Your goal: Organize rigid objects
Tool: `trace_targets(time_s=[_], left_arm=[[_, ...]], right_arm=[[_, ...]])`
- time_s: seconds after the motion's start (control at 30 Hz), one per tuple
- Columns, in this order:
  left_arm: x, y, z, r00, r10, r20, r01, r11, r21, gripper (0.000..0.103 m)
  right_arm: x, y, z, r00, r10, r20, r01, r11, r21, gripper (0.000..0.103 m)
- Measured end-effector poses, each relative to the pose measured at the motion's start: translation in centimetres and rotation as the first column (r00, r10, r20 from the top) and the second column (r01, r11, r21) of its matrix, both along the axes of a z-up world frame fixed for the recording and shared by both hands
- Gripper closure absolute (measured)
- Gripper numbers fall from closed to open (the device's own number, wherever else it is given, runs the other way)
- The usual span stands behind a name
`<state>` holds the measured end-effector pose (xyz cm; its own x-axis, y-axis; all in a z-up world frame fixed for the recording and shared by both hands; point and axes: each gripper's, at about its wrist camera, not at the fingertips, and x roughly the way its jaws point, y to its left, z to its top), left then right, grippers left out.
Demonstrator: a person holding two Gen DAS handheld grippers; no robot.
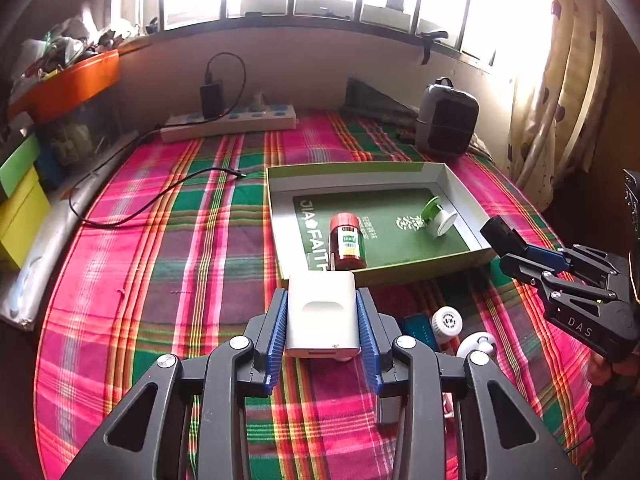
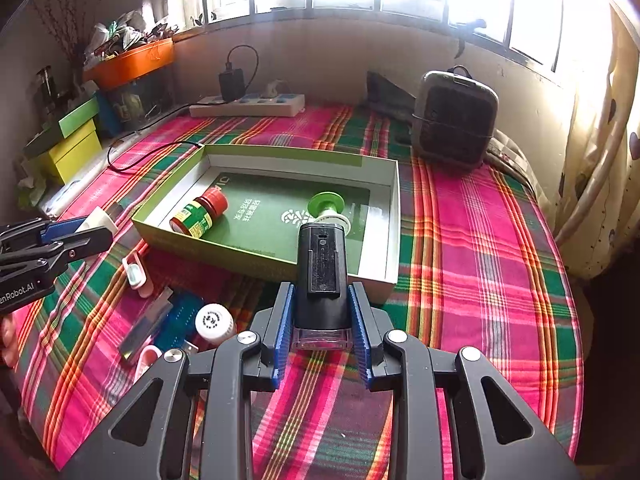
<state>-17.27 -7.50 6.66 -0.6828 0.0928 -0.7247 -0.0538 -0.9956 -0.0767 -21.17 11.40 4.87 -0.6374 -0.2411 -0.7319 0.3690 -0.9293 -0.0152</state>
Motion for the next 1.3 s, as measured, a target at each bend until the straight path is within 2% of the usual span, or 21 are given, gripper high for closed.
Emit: trace_targets(time_s=[0.77,1.3], left_arm=[[-5.9,-0.6,-0.7,0.999,-0.009,0.031,0.008,1.0,0.024,0.071],[-10.2,-0.1,-1.5,0.998,-0.026,0.057,0.024,0.999,0.026,0.071]], right_arm=[[-4.6,-3.2,0.0,0.998,0.054,0.031,-0.053,0.999,-0.008,0.074],[-8.0,-4.9,-1.7,0.994,0.067,0.09,-0.067,0.998,-0.008,0.074]])
